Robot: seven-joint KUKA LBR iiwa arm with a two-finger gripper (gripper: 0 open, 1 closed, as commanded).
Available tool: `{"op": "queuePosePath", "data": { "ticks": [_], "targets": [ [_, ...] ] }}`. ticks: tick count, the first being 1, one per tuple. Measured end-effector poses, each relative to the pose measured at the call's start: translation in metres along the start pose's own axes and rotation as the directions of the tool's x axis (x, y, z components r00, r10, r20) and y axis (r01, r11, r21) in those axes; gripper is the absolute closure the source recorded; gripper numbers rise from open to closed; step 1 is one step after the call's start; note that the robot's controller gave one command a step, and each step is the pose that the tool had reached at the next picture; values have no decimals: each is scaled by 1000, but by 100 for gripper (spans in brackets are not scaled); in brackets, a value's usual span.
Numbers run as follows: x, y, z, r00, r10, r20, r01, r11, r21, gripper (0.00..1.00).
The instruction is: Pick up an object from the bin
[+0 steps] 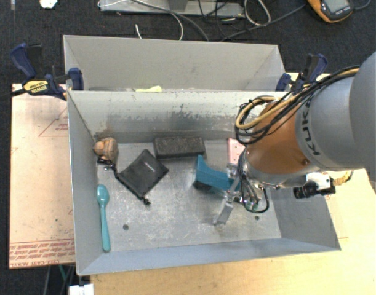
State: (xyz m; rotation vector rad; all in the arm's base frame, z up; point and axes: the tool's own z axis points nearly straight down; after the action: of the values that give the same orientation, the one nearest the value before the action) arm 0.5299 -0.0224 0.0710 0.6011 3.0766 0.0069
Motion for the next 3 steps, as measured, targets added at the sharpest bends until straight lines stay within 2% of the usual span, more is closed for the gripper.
{"op": "queuePosePath", "data": {
  "ticks": [1, 2, 3],
  "targets": [
    [0, -1, -3, 999, 48, 17, -48, 999, -14, 0],
    [-3, 3, -4, 1000, 8, 14, -7, 1000, -7, 100],
    [-3, 3, -4, 1000, 8, 14, -8, 1000, -7, 100]
  ]
}}
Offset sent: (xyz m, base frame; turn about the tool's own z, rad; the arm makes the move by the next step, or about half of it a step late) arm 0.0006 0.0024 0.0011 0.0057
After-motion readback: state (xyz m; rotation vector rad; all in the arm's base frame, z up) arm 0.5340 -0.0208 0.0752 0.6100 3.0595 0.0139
